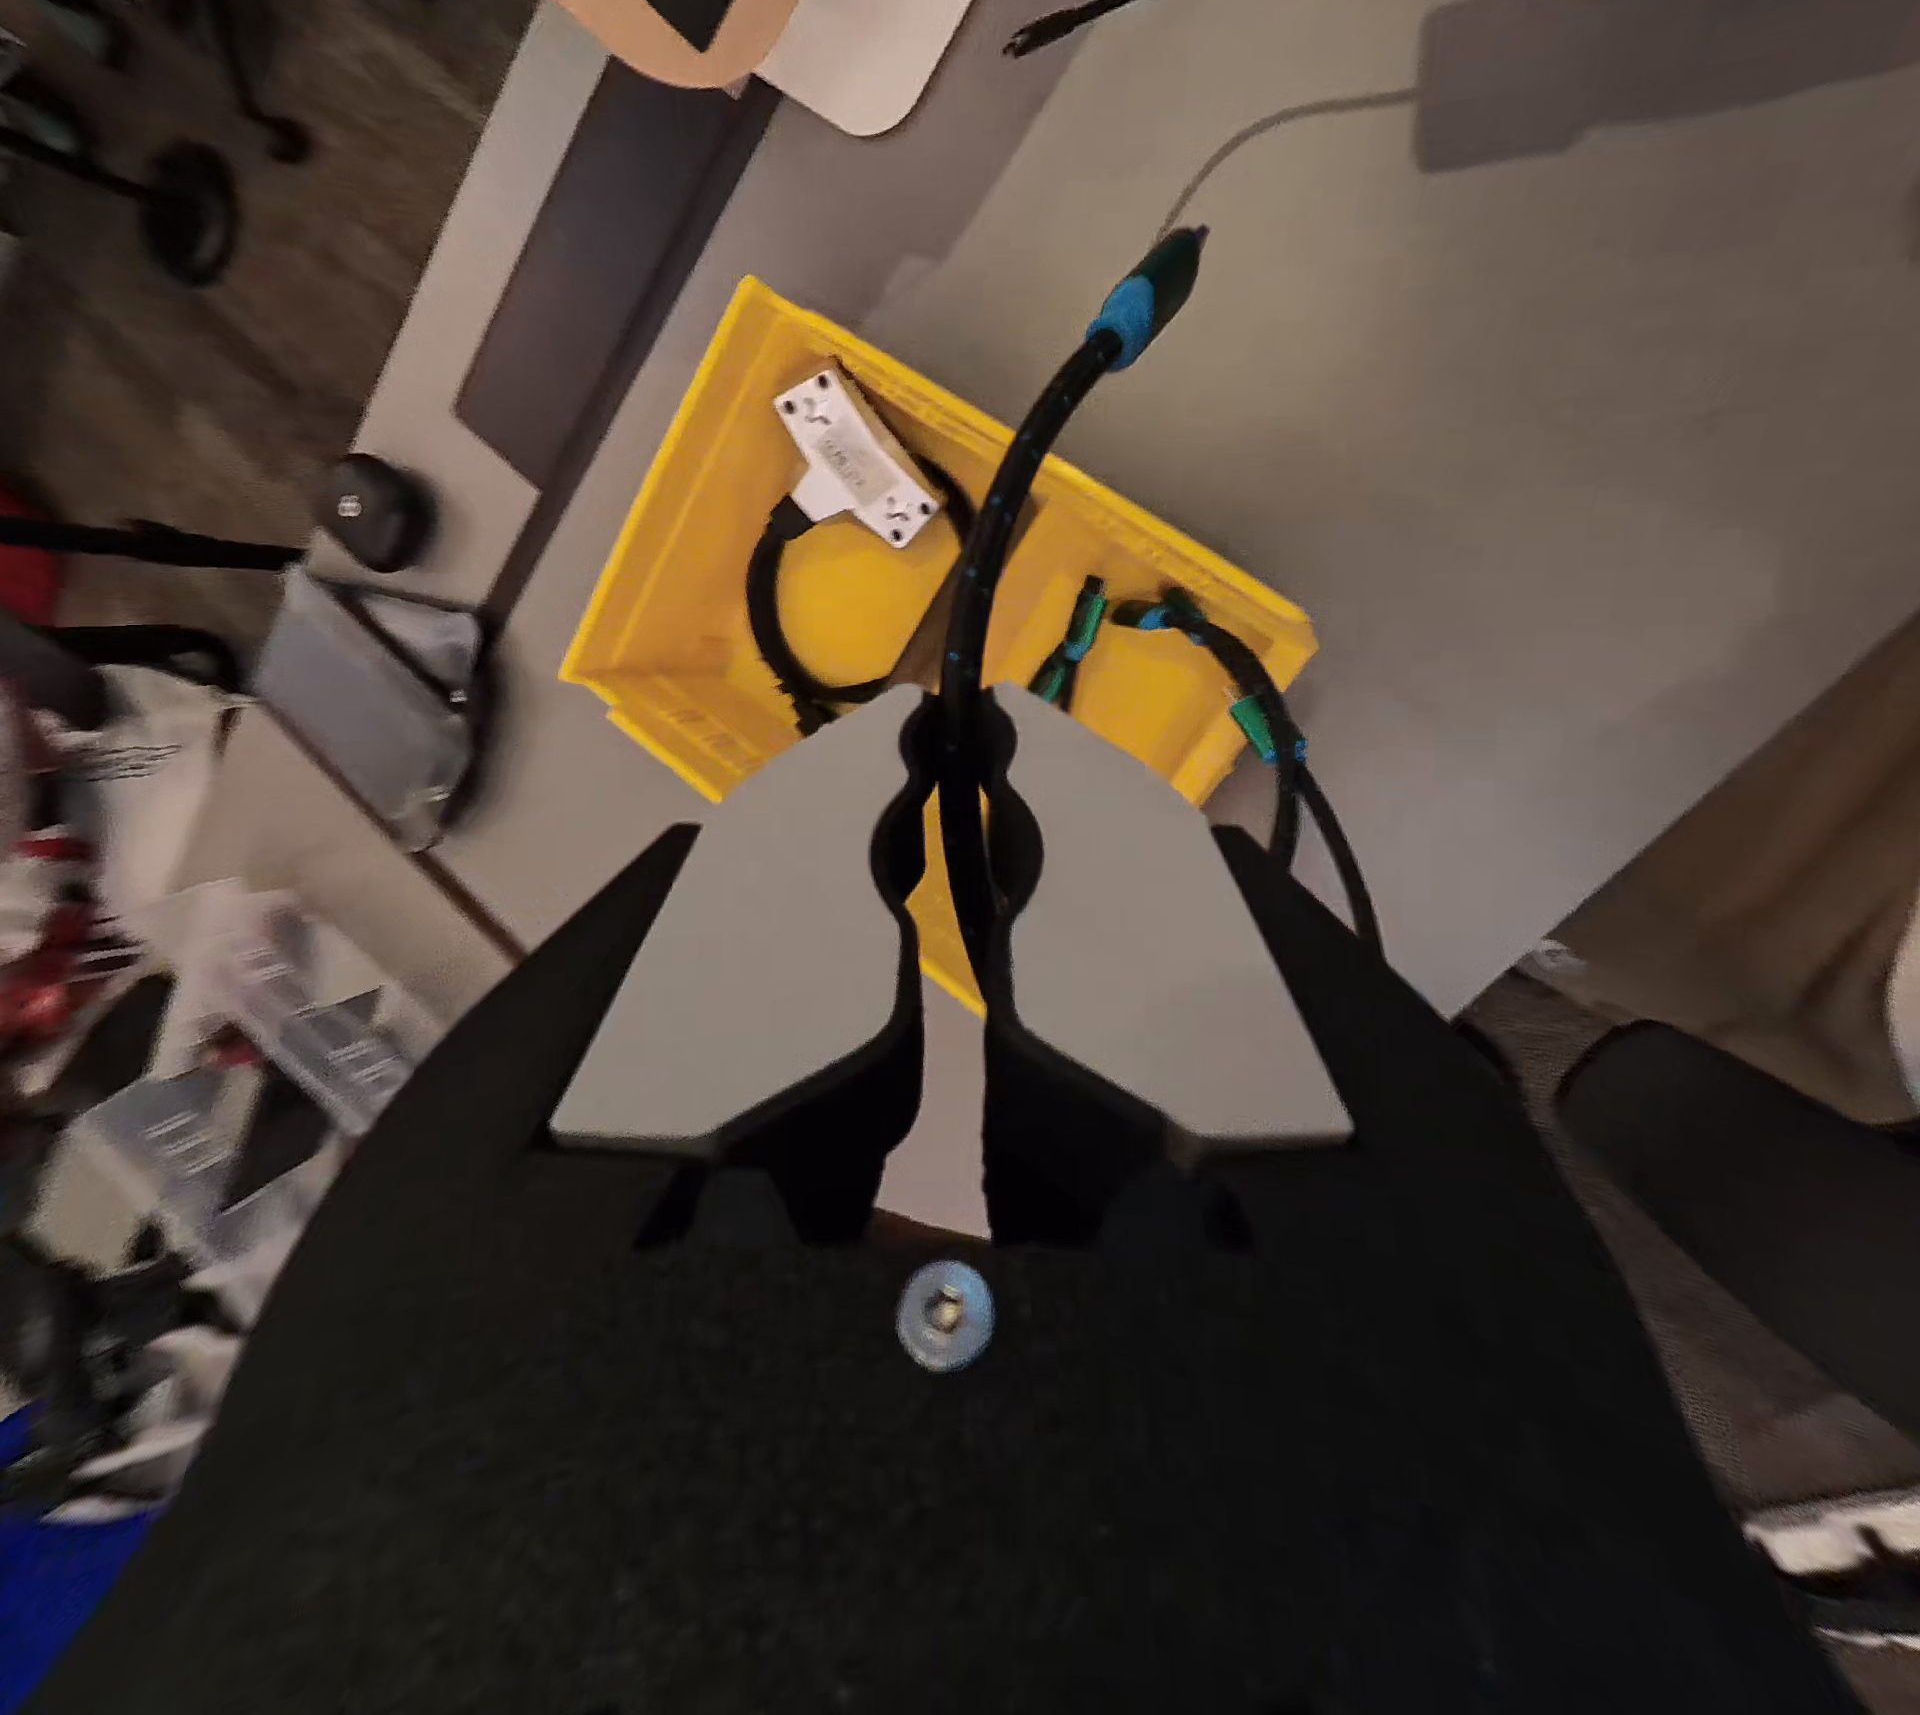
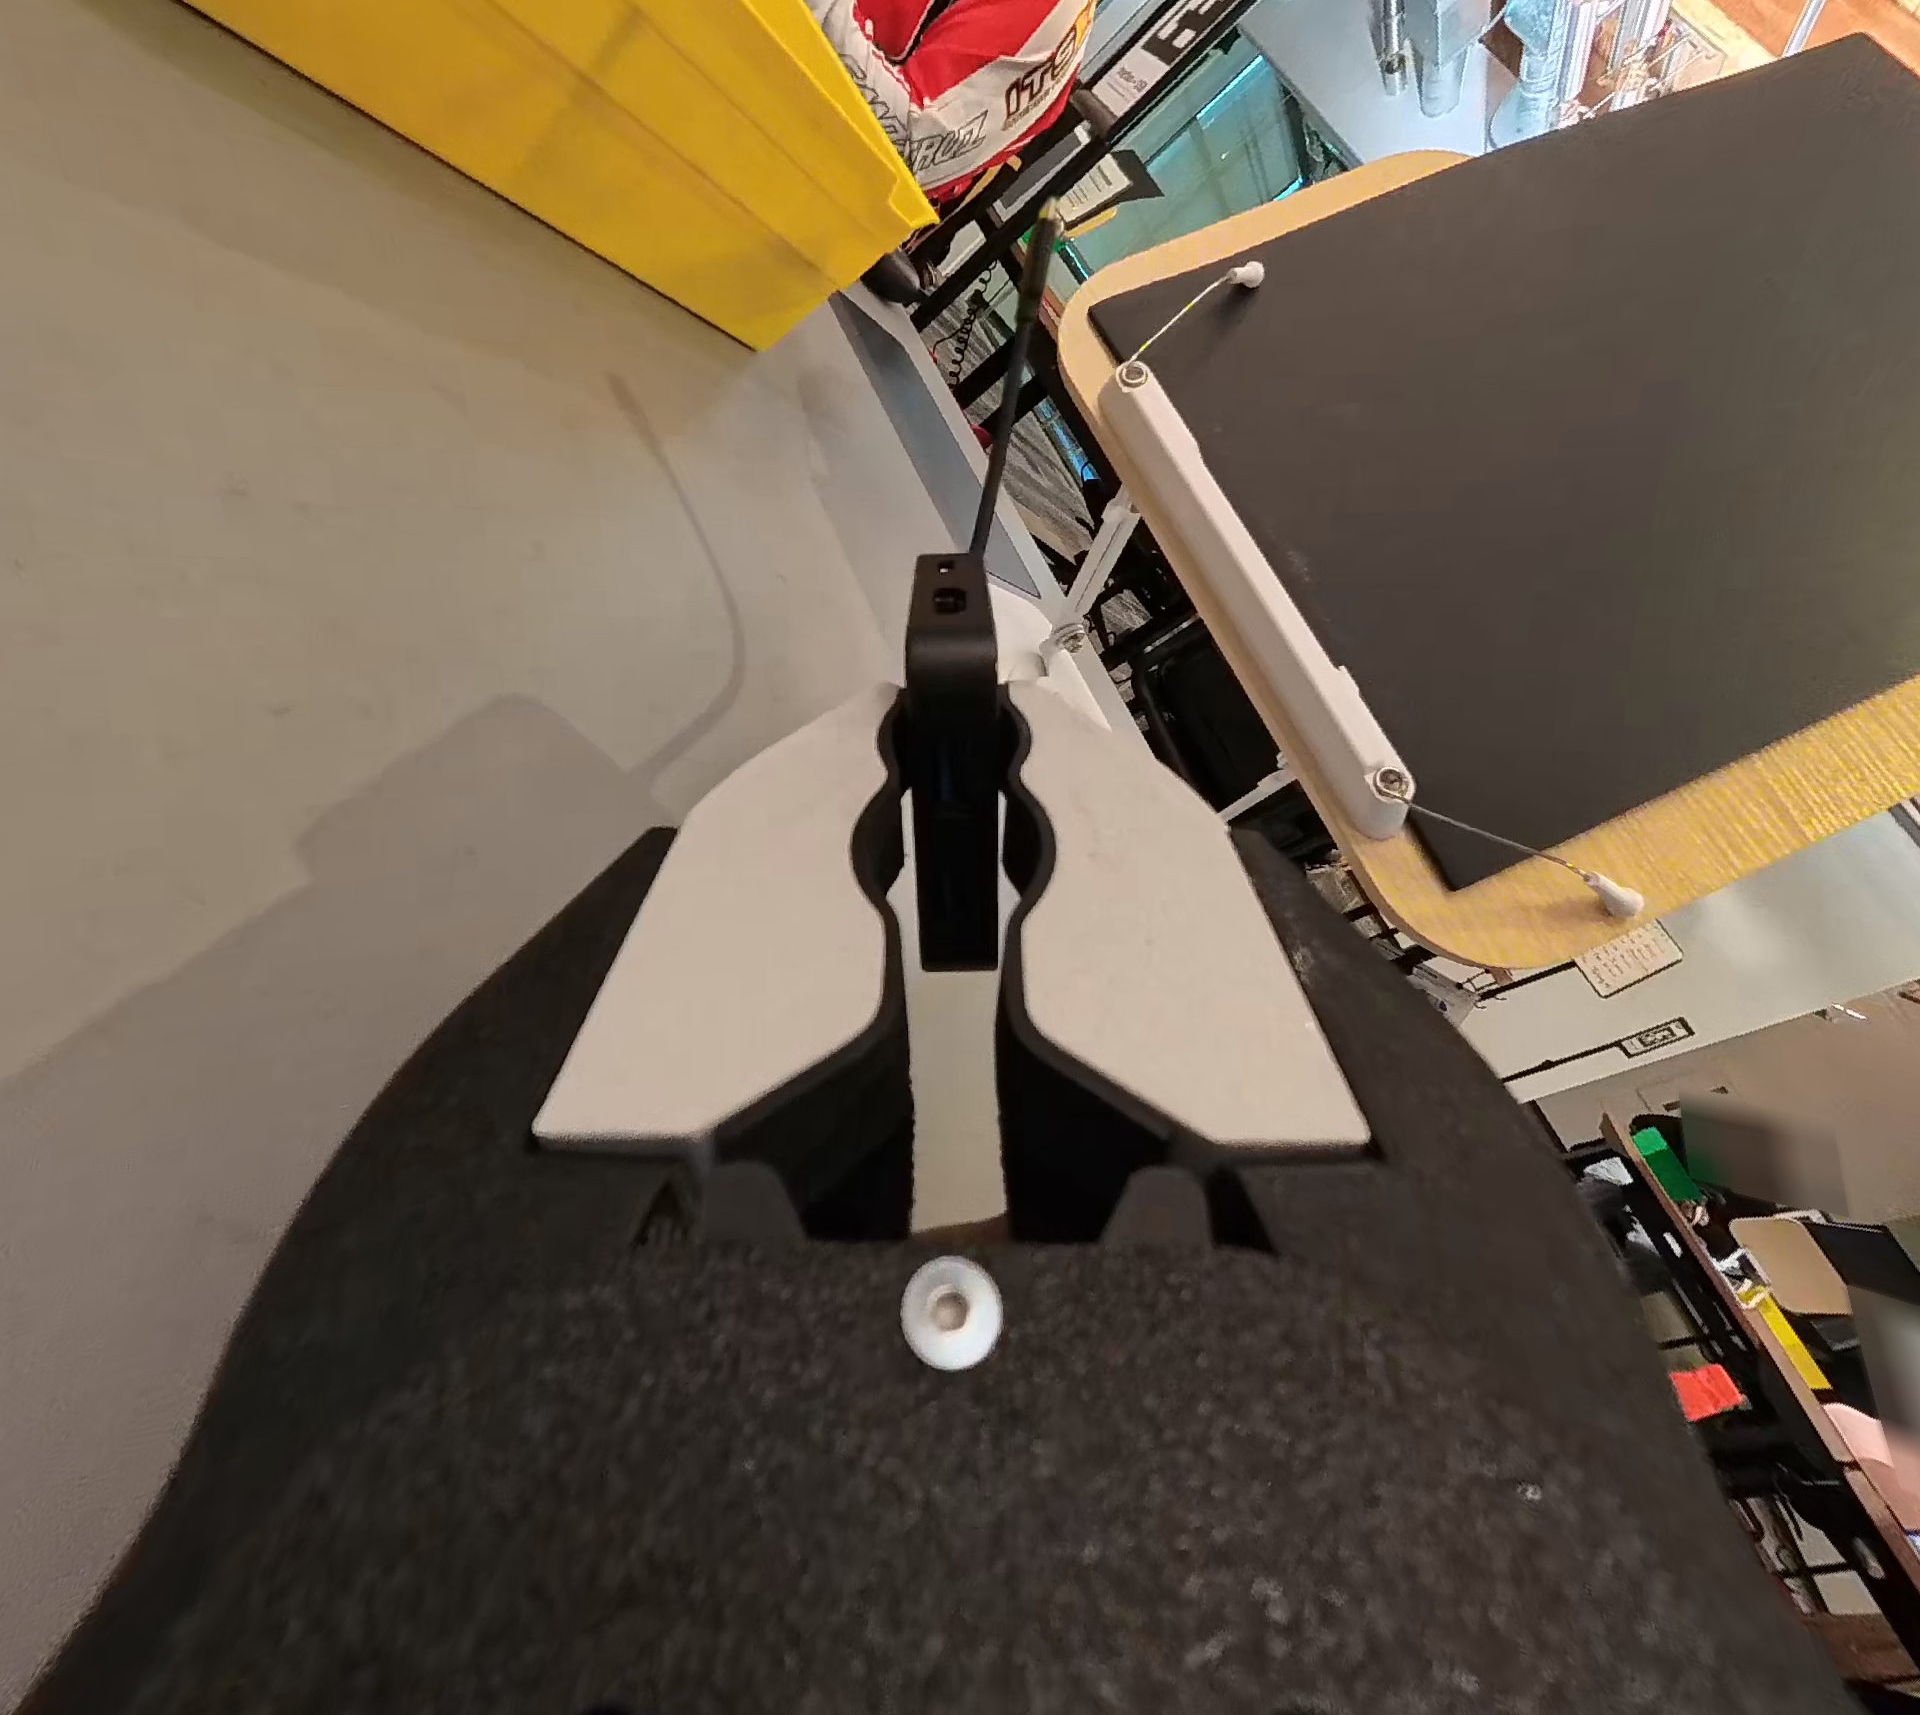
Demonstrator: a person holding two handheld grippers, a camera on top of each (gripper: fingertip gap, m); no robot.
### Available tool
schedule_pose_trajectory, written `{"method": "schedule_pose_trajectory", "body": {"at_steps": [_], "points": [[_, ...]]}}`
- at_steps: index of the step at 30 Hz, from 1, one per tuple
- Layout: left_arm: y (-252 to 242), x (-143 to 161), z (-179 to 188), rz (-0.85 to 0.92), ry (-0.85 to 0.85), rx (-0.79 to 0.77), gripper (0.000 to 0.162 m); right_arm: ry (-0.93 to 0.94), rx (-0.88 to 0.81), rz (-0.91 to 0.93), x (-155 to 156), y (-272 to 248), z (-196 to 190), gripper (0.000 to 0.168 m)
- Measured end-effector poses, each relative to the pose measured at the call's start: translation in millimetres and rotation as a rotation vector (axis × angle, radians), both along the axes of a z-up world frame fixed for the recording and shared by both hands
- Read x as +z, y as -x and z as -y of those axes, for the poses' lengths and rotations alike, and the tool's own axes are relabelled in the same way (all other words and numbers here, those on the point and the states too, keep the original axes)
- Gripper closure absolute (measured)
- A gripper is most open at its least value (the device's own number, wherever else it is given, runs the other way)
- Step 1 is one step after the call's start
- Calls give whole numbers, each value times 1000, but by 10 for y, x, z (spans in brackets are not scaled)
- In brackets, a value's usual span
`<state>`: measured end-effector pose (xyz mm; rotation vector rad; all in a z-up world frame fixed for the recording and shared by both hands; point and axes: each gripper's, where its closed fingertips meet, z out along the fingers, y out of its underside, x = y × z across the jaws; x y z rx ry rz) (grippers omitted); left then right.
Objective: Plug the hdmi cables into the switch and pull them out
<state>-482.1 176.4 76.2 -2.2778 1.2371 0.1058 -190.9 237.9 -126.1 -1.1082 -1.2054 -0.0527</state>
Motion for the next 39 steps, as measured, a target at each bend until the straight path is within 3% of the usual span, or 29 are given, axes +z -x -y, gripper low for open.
{"method": "schedule_pose_trajectory", "body": {"at_steps": [7,13,16,19,22,27,32,39], "points": [[55,-537,120,128,251,-5,156,4,2,1,-4,-1,6,155],[-272,-625,159,348,285,-61,156,2,-1,2,-3,-5,3,155],[-543,-560,169,526,251,-26,156,2,-12,-19,29,-31,-18,155],[-818,-757,275,655,235,48,156,11,-20,-50,68,-64,-40,155],[-1019,-1172,360,666,120,159,156,19,-23,-61,75,-80,-52,155],[-1422,-1794,674,708,84,261,155,9,-19,-35,46,-55,-34,155],[-1482,-2294,819,610,38,352,155,9,-13,-24,29,-42,-23,155],[-1463,-2708,904,510,2,396,155,7,-15,-14,17,-41,-22,155]]}}
